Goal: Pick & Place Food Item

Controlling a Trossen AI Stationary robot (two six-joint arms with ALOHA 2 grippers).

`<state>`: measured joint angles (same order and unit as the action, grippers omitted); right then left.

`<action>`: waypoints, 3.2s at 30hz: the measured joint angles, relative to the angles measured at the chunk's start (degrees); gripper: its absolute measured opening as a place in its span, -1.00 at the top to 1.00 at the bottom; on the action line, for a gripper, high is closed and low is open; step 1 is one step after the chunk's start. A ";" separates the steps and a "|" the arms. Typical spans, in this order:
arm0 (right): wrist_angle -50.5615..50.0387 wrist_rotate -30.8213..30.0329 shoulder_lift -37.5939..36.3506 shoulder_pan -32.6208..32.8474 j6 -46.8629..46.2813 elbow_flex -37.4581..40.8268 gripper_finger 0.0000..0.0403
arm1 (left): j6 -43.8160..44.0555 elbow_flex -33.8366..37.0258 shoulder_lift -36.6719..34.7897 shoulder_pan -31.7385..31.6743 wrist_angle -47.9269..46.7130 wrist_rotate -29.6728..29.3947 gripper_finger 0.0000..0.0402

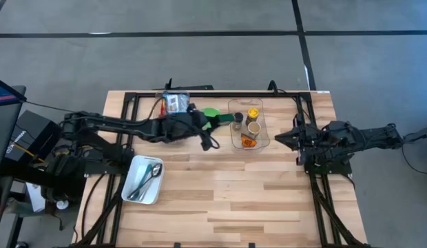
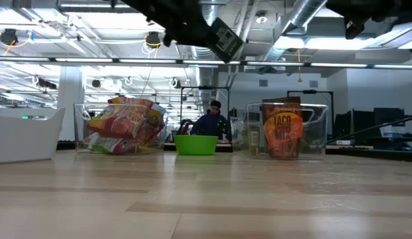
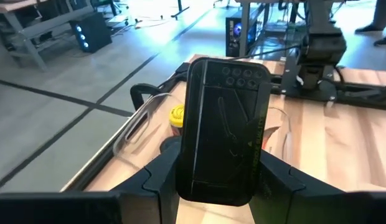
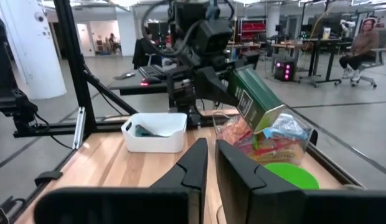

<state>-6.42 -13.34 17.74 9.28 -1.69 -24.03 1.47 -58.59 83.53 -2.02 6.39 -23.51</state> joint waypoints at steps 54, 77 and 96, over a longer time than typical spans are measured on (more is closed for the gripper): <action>-1.74 0.00 0.22 -0.02 1.05 1.24 0.87 | -0.97 -15.02 22.40 -9.94 -5.89 16.44 0.30; 1.30 0.00 0.22 -0.02 -5.88 1.20 0.87 | -0.47 -14.91 23.36 -9.84 -8.81 19.67 0.30; 2.46 -12.24 3.35 -8.85 4.96 1.16 0.96 | -0.54 -14.91 23.36 -9.84 -9.39 19.85 0.30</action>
<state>-3.97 -25.58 21.09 0.43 3.27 -22.87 0.93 -73.49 106.89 -11.86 -3.00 -3.66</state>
